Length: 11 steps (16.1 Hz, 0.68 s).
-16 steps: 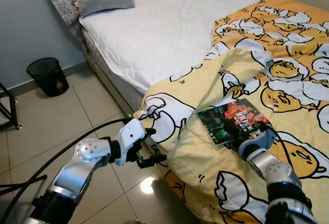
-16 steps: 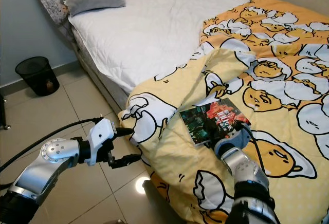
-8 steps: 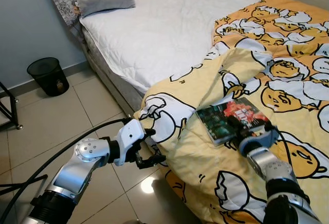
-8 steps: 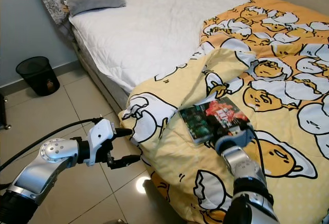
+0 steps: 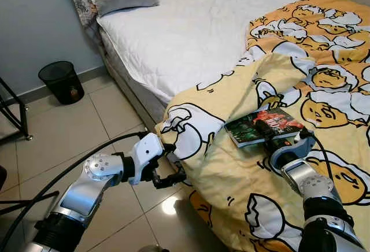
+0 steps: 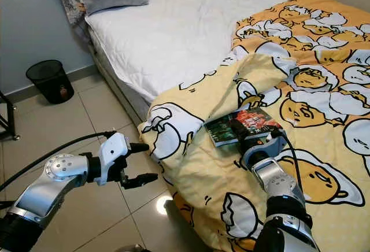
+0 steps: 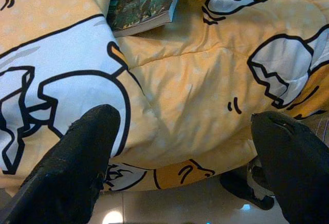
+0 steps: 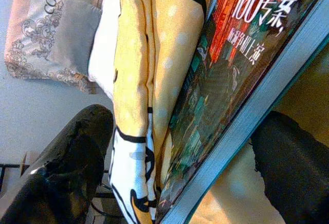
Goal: Clean up the room
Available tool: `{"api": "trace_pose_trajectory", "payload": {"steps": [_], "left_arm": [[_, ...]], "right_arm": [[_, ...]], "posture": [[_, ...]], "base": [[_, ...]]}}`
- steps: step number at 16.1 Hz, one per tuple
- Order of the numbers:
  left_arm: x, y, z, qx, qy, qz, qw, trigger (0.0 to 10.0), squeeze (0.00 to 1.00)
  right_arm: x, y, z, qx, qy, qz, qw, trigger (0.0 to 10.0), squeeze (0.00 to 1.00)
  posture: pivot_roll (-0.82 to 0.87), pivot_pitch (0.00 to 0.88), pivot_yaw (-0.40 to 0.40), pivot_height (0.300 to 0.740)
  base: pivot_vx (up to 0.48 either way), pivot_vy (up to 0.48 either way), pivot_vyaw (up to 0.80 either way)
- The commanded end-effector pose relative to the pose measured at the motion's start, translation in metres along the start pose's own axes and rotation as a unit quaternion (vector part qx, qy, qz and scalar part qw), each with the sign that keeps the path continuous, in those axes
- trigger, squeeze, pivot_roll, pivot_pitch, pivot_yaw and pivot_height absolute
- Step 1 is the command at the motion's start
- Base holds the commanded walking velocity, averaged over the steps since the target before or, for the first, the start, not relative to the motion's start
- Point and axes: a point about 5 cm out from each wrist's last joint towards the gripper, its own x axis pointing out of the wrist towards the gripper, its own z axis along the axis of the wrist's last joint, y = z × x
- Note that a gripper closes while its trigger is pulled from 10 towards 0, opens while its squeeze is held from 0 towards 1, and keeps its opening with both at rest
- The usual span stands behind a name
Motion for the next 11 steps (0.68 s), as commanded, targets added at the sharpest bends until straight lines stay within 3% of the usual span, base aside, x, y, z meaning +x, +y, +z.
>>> {"api": "trace_pose_trajectory", "payload": {"steps": [1, 7, 11], "left_arm": [[-0.001, 0.003, 0.0, 0.008, 0.008, -0.002, 1.0, 10.0, 0.87], [-0.004, 0.006, -0.001, 0.013, 0.014, -0.001, 1.0, 10.0, 0.88], [-0.012, 0.004, -0.006, 0.014, 0.023, 0.003, 1.0, 10.0, 0.87]], "right_arm": [[0.003, 0.002, -0.003, -0.006, 0.004, 0.001, 1.0, 10.0, 0.0], [0.021, 0.013, -0.014, 0.013, -0.011, -0.028, 0.999, 10.0, 0.0], [0.031, 0.017, -0.024, 0.013, -0.028, -0.094, 0.995, 10.0, 0.0]], "posture": [[0.01, 0.0, 0.09, 0.74], [0.03, 0.0, 0.094, 0.74], [0.06, 0.0, 0.096, 0.74]], "base": [[0.0, 0.0, 0.0], [0.0, 0.0, 0.0], [0.0, 0.0, 0.0]]}}
